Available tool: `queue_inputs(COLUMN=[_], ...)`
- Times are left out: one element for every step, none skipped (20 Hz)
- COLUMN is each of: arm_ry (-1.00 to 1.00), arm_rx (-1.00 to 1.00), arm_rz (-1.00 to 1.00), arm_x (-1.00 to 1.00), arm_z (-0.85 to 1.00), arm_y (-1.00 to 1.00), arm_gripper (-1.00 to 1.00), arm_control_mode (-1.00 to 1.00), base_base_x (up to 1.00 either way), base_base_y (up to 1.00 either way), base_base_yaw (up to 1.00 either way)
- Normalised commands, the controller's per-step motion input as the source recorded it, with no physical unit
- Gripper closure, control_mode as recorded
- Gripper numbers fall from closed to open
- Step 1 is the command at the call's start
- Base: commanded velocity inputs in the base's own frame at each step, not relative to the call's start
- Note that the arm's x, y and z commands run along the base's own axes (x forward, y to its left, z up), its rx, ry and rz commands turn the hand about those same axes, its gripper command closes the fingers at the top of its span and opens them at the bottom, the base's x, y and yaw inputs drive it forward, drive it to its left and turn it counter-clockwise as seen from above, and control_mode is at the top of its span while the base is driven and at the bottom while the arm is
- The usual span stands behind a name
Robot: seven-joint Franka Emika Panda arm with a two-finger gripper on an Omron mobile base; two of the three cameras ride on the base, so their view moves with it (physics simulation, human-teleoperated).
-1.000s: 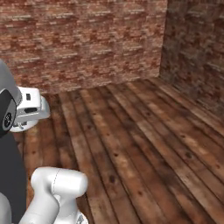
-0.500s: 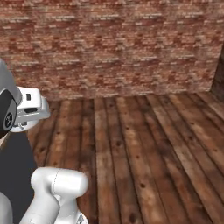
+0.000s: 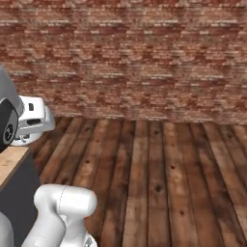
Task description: Pick the cup of tea, navigate to the dining table, and place it on the saucer.
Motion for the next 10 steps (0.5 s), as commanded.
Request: queue_inputs(arm_ry=[0.00,0.00,0.00,0.00,0.00,0.00,0.00,0.00,0.00,0.00], arm_rx=[0.00,0.00,0.00,0.00,0.00,0.00,0.00,0.00,0.00,0.00], arm_rz=[0.00,0.00,0.00,0.00,0.00,0.00,0.00,0.00,0.00,0.00], arm_x=[0.00,0.00,0.00,0.00,0.00,0.00,0.00,0.00,0.00,0.00], arm_z=[0.00,0.00,0.00,0.00,0.00,0.00,0.00,0.00,0.00,0.00], arm_y=[0.00,0.00,0.00,0.00,0.00,0.00,0.00,0.00,0.00,0.00], arm_gripper=[1.00,1.00,1.00,1.00,1.00,1.00,1.00,1.00,1.00,1.00], arm_control_mode=[1.00,1.00,1.00,1.00,1.00,1.00,1.00,1.00,1.00,1.00], base_base_x=[1.00,1.00,1.00,1.00,1.00,1.00,1.00,1.00,1.00,1.00], base_base_y=[0.00,0.00,0.00,0.00,0.00,0.00,0.00,0.00,0.00,0.00], base_base_yaw=[0.39,0.40,0.42,0.43,0.43,0.43,0.43,0.43,0.43,0.43])
